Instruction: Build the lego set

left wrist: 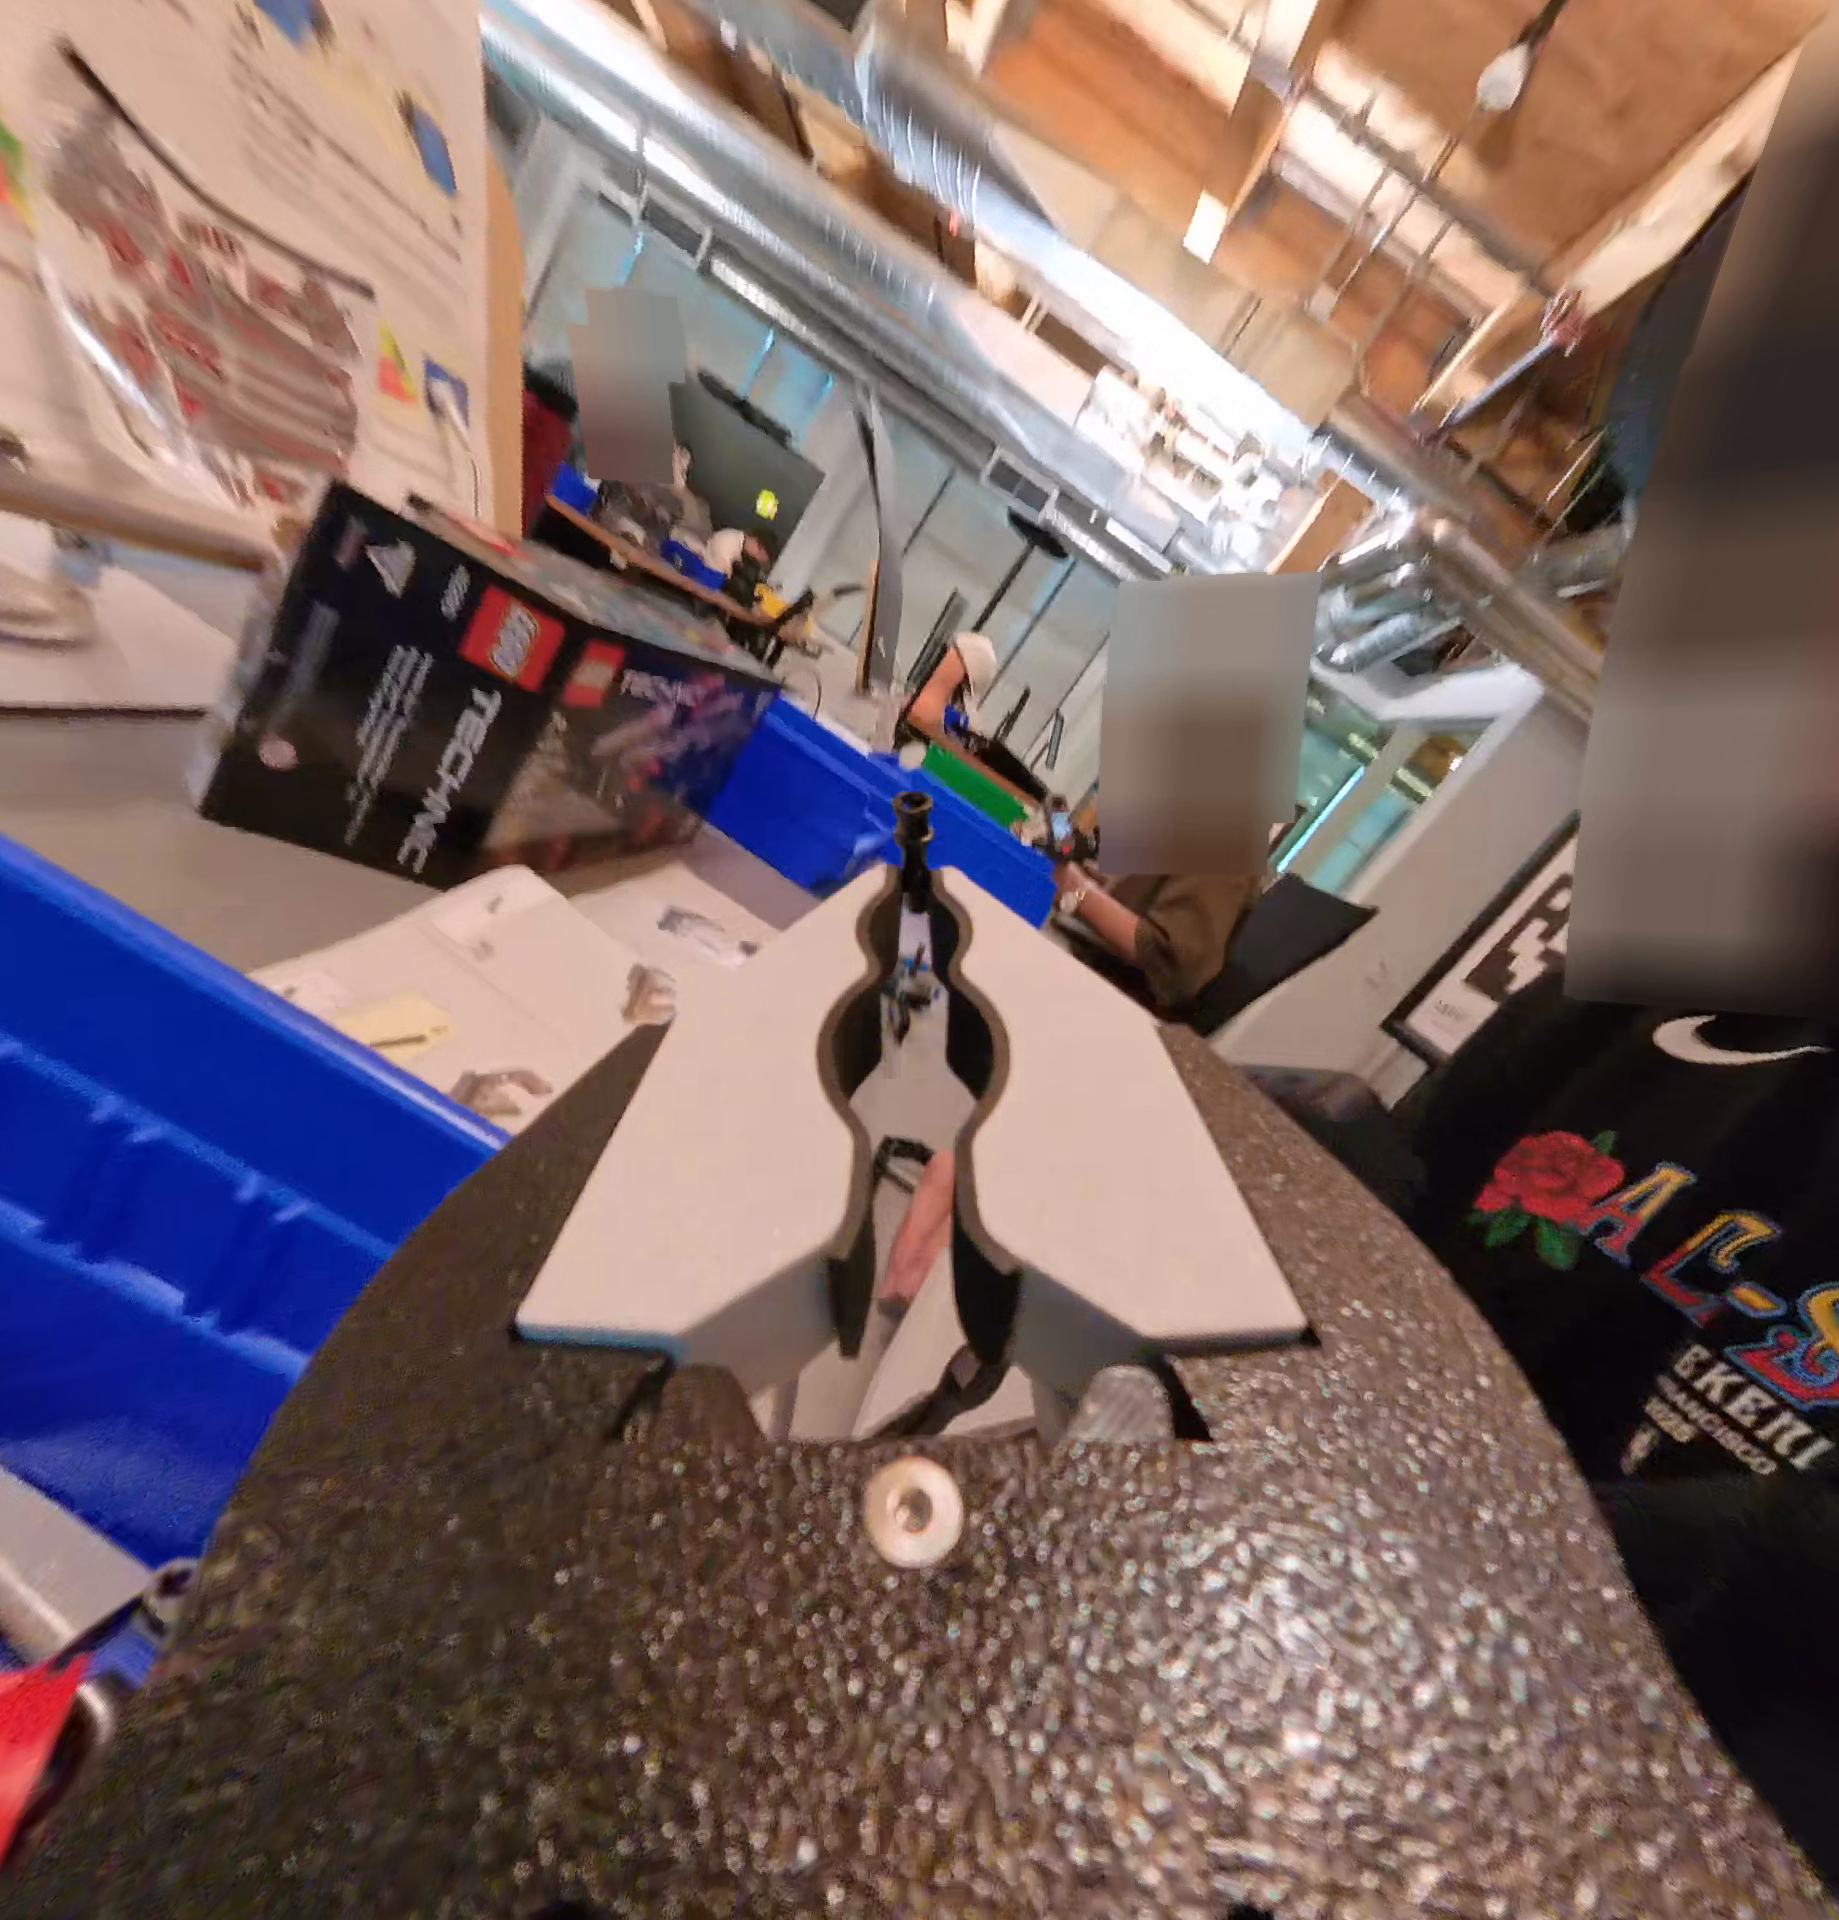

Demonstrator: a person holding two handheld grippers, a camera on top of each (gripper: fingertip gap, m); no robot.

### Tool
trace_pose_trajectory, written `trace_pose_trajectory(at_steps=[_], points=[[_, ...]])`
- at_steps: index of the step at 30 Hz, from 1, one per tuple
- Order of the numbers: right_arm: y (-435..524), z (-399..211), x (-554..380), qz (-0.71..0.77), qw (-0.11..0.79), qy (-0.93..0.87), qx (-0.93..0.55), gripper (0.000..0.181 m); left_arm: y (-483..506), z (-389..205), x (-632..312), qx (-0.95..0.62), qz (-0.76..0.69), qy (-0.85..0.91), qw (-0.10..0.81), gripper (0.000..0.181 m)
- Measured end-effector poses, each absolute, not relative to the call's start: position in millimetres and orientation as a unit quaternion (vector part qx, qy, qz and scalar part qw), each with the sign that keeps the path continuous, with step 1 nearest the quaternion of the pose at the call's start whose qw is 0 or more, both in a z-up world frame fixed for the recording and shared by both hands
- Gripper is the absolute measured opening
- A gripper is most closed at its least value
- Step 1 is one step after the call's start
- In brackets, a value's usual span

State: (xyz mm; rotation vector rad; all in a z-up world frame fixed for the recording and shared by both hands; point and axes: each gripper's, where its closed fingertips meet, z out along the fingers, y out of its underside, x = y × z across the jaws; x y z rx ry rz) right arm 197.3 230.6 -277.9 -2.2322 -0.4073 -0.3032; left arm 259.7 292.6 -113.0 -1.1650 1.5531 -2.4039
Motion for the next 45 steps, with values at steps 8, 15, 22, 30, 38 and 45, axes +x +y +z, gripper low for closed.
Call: trace_pose_trajectory(at_steps=[8, 15, 22, 30, 38, 45], points=[[199.2, -274.7, 191.0, -0.082, 0.434, -0.152, -0.884, 0.014, 235.5, -201.2, 273.7, -0.415, -0.59, 0.688, 0.084, 0.002], [190.1, -277.1, 188.5, -0.057, 0.428, -0.157, -0.888, 0.008, 218.6, -259.4, 270.6, -0.43, -0.47, 0.767, 0.077, 0.002], [191.0, -277.8, 192.1, -0.051, 0.425, -0.134, -0.894, 0.01, 222.3, -268.1, 269.3, -0.417, -0.431, 0.794, 0.102, 0.002], [192.8, -278.2, 191.5, -0.051, 0.424, -0.135, -0.894, 0.008, 223.6, -272.5, 267.4, -0.413, -0.414, 0.804, 0.106, 0.002], [193.4, -278.2, 191.6, -0.052, 0.424, -0.135, -0.894, 0.008, 227.2, -277.3, 266.8, -0.421, -0.4, 0.807, 0.105, 0.002], [193.7, -278.4, 191.6, -0.052, 0.424, -0.134, -0.894, 0.008, 227.2, -274.0, 267.0, -0.474, -0.438, 0.762, 0.048, 0.002]])
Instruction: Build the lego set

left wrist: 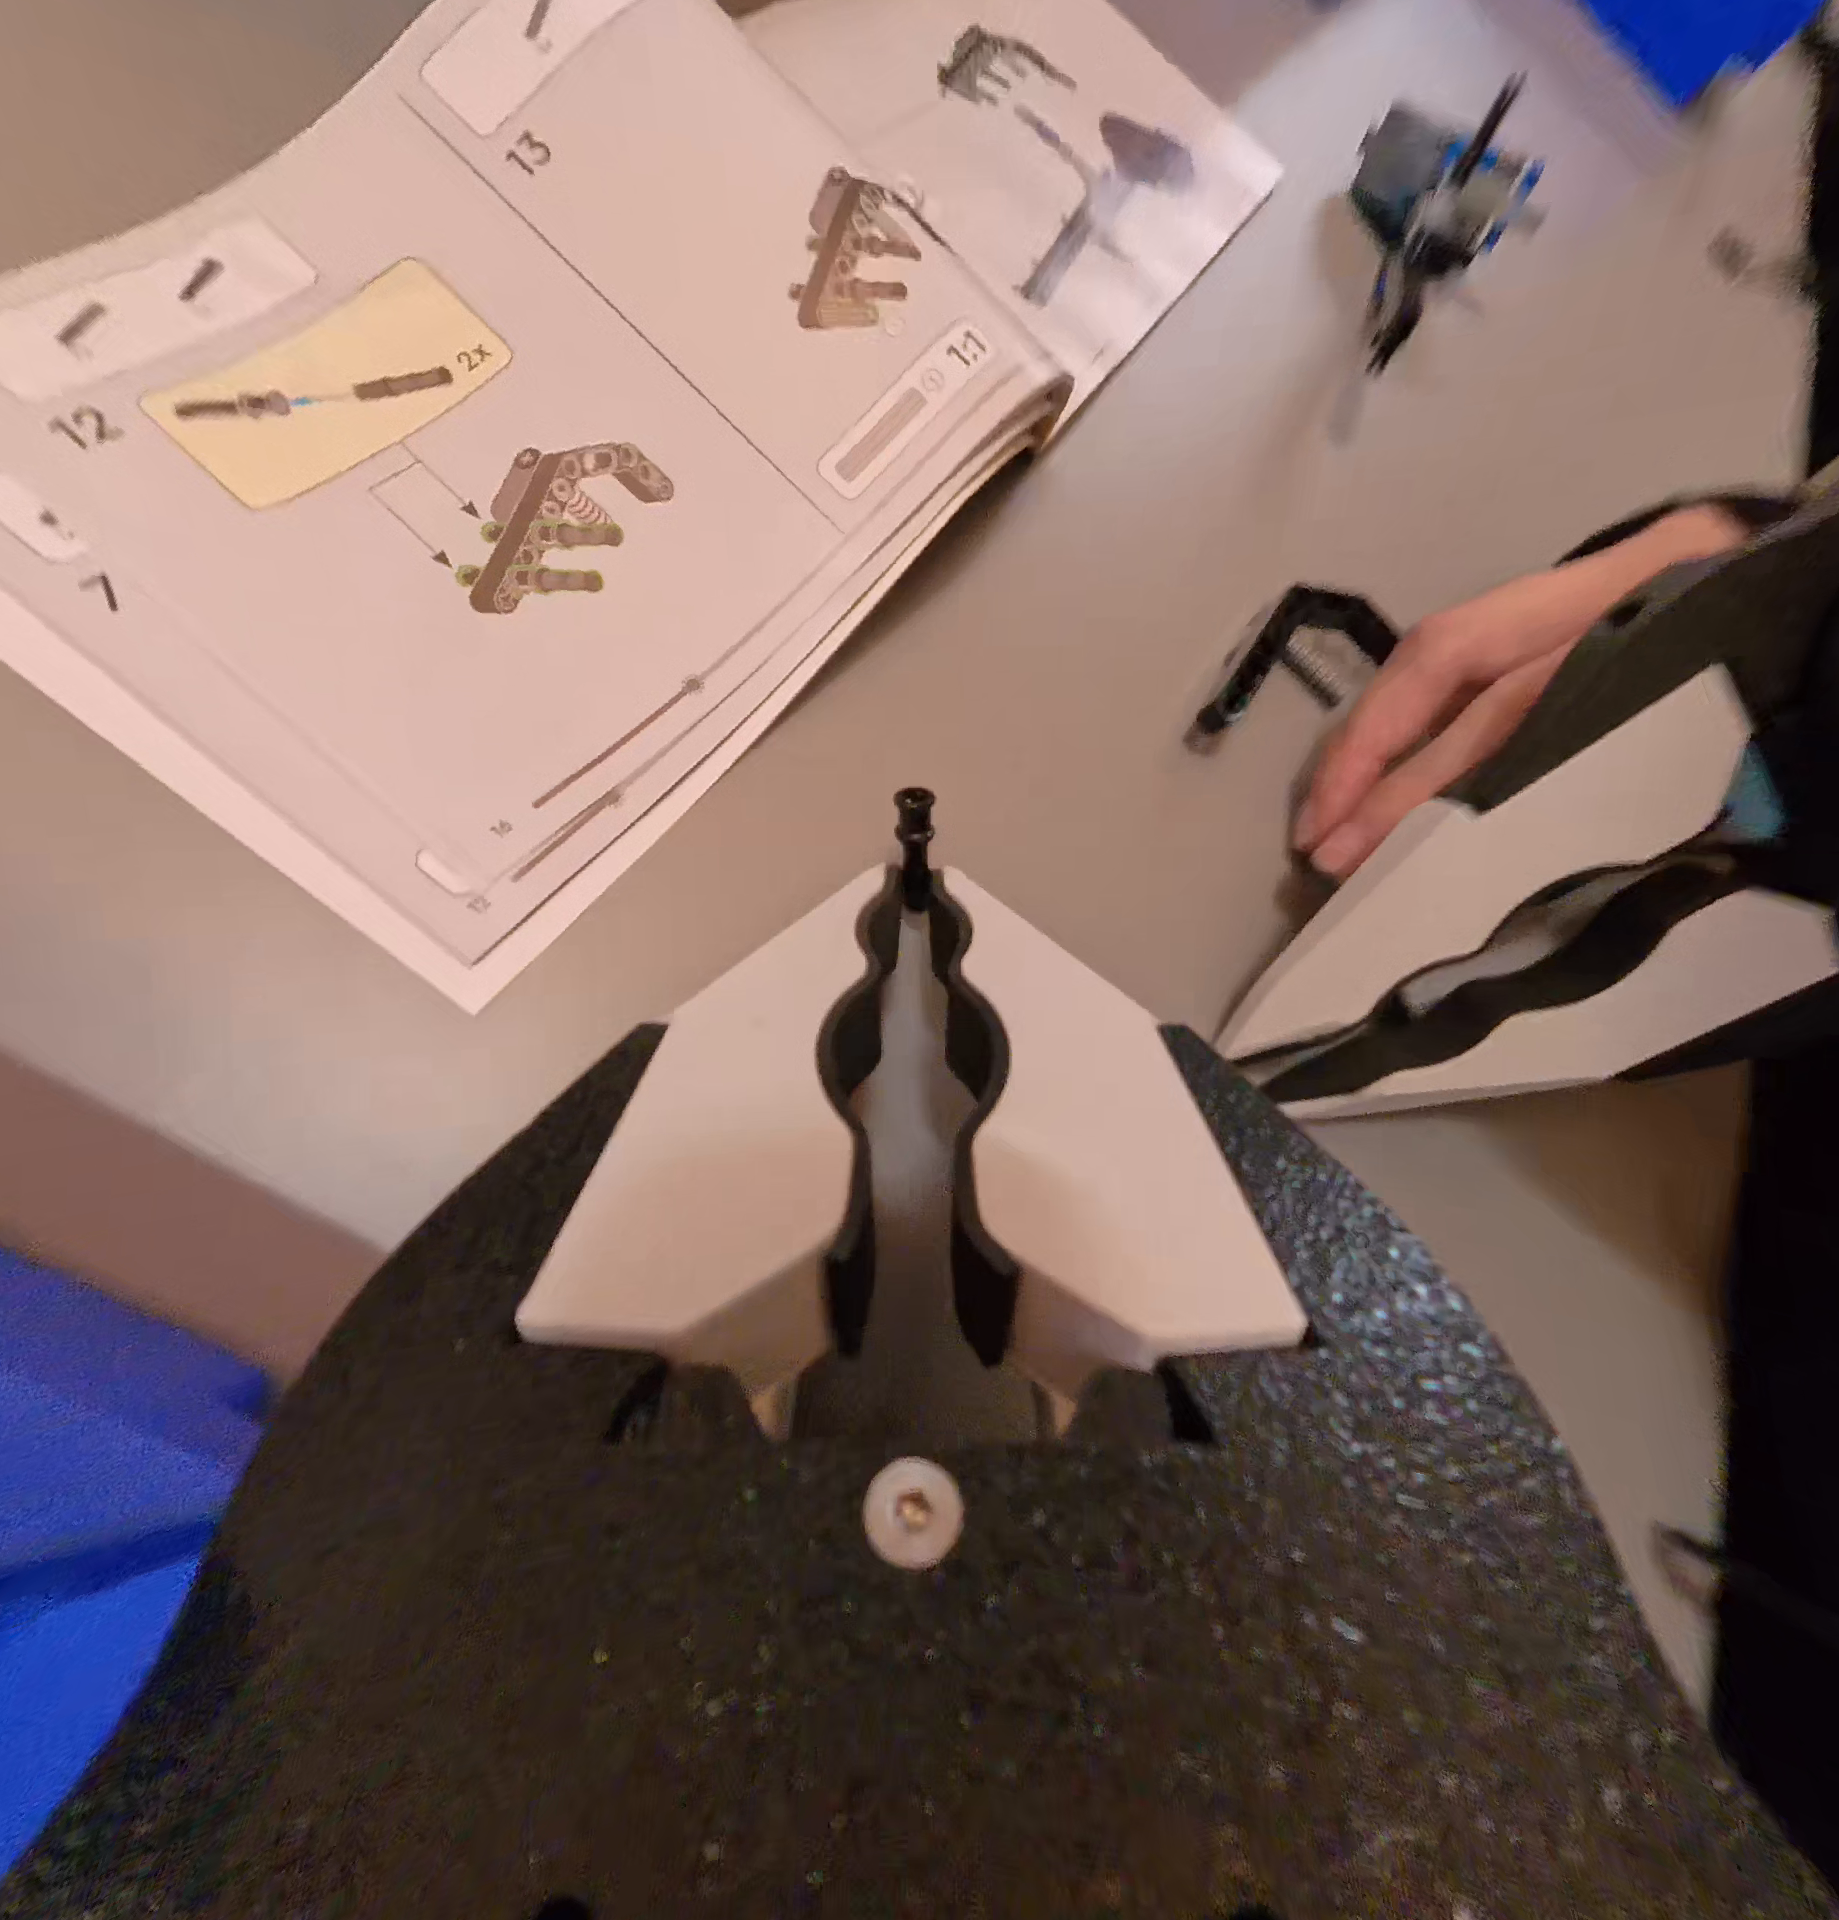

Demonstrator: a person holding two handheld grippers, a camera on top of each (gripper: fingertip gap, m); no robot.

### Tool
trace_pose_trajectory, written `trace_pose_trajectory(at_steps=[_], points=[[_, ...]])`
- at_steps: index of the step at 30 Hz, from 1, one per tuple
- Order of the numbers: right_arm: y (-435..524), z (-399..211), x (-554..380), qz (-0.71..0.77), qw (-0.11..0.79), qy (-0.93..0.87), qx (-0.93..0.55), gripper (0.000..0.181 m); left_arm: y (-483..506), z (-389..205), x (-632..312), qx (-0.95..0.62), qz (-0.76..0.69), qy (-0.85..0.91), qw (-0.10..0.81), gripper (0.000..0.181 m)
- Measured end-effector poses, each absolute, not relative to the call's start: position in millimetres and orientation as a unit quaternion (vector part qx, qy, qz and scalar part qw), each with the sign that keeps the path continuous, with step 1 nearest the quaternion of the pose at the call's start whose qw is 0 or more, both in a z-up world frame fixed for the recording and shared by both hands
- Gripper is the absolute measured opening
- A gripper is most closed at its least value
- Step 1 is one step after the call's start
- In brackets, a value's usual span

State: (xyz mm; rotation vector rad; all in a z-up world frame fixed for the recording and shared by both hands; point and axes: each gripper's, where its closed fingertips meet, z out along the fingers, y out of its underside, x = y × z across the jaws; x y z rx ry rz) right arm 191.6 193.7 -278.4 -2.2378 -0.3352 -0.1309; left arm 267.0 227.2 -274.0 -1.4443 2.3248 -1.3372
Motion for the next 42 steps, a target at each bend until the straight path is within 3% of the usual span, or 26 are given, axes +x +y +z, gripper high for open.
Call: trace_pose_trajectory(at_steps=[4, 6, 12, 20, 42], points=[[193.7, -278.5, 191.6, -0.053, 0.424, -0.134, -0.894, 0.008, 217.5, -269.1, 260.0, -0.493, -0.474, 0.729, -0.031, 0.002], [193.7, -278.4, 191.6, -0.053, 0.424, -0.134, -0.894, 0.007, 218.8, -272.5, 260.3, -0.495, -0.463, 0.735, -0.025, 0.002], [193.8, -278.4, 191.8, -0.055, 0.424, -0.134, -0.894, 0.007, 225.5, -274.5, 259.9, -0.472, -0.429, 0.77, 0.018, 0.026], [193.8, -278.5, 191.7, -0.054, 0.424, -0.134, -0.894, 0.007, 231.4, -264.1, 264.5, -0.46, -0.428, 0.776, 0.06, 0.014], [194.0, -278.3, 191.8, -0.054, 0.424, -0.134, -0.894, 0.007, 221.6, -277.2, 256.0, -0.405, -0.386, 0.825, 0.076, 0.013]])
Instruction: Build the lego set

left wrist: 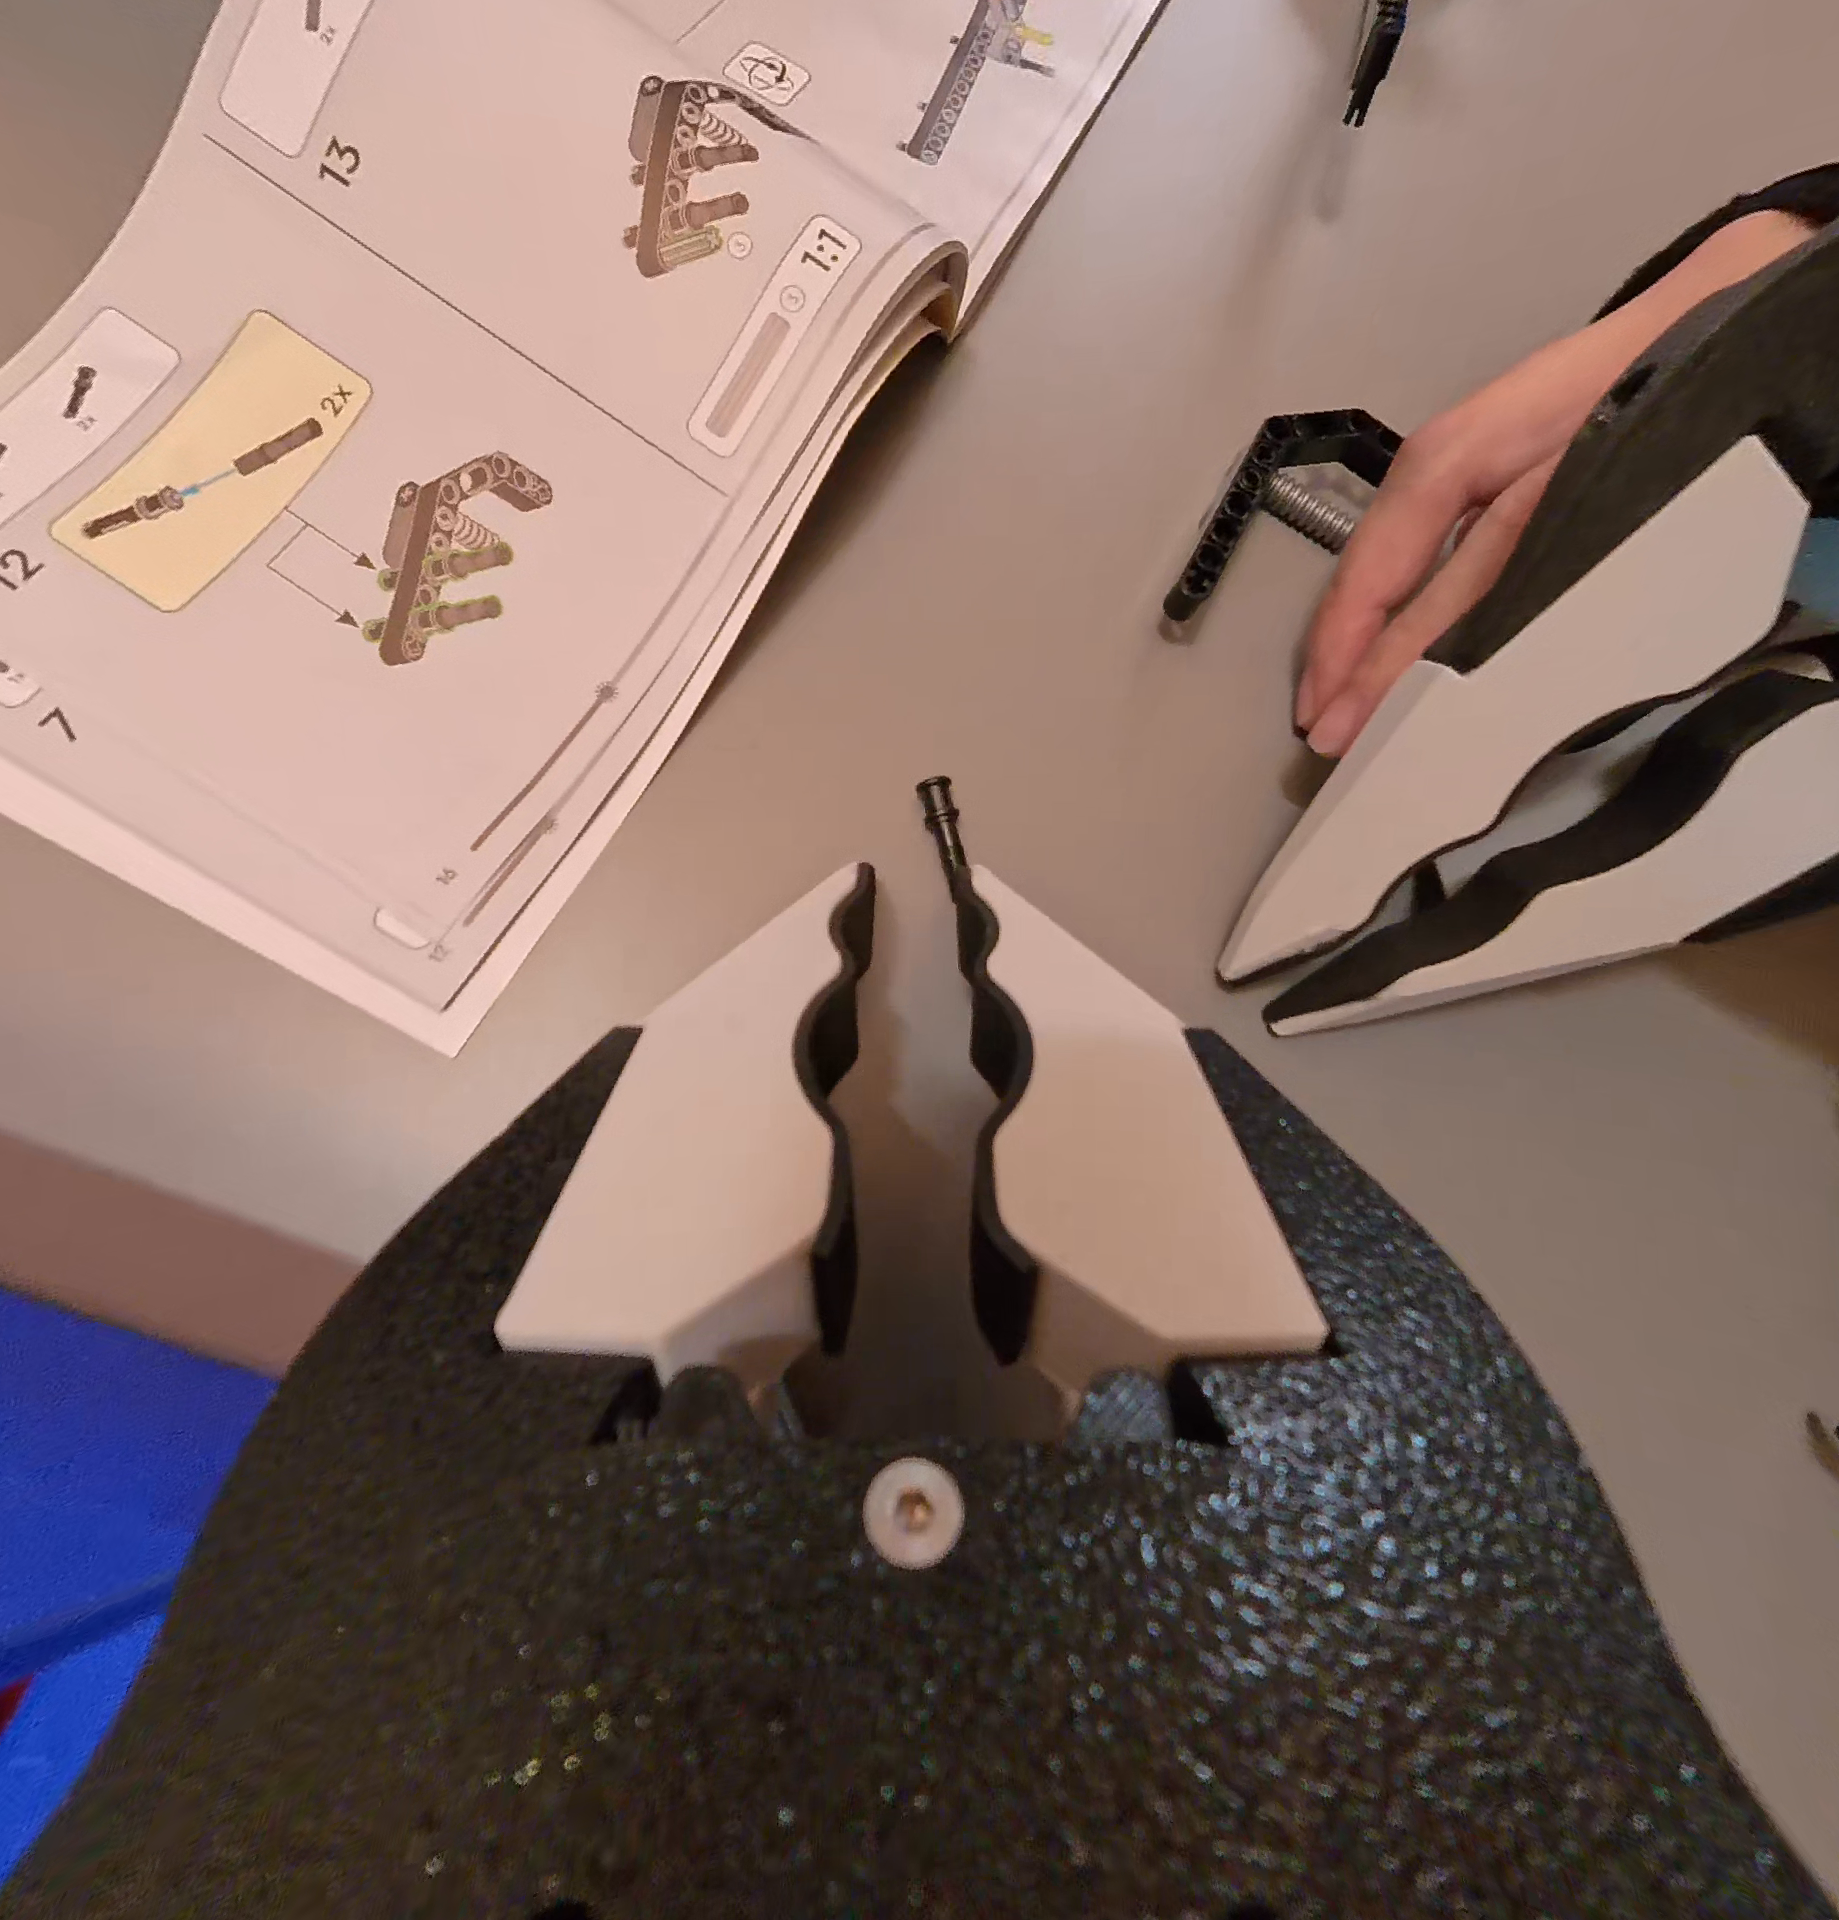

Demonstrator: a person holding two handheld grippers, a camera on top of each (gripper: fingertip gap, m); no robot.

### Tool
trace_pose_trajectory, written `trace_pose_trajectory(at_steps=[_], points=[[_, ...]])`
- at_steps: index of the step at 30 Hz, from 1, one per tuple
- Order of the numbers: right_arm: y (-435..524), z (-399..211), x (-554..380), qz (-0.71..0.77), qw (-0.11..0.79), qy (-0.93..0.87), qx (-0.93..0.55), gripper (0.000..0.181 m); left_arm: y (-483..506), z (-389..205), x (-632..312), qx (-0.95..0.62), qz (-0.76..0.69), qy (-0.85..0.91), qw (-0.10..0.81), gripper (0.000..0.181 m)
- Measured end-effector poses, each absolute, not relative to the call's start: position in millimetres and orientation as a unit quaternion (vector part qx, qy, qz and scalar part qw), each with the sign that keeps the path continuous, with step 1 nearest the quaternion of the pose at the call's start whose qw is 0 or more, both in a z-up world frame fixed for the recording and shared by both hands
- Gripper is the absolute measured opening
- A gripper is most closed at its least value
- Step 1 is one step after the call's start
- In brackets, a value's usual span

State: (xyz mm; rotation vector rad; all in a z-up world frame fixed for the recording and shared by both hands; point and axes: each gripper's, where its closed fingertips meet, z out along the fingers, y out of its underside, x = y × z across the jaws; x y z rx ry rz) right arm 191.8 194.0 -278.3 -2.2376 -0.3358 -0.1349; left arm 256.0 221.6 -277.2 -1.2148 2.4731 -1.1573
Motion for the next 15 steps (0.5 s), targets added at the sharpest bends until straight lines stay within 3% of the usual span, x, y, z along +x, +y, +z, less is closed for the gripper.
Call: trace_pose_trajectory(at_steps=[15], points=[[194.0, -278.2, 192.1, -0.054, 0.424, -0.134, -0.894, 0.007, 224.2, -279.2, 256.9, -0.395, -0.372, 0.835, 0.093, 0.013]])
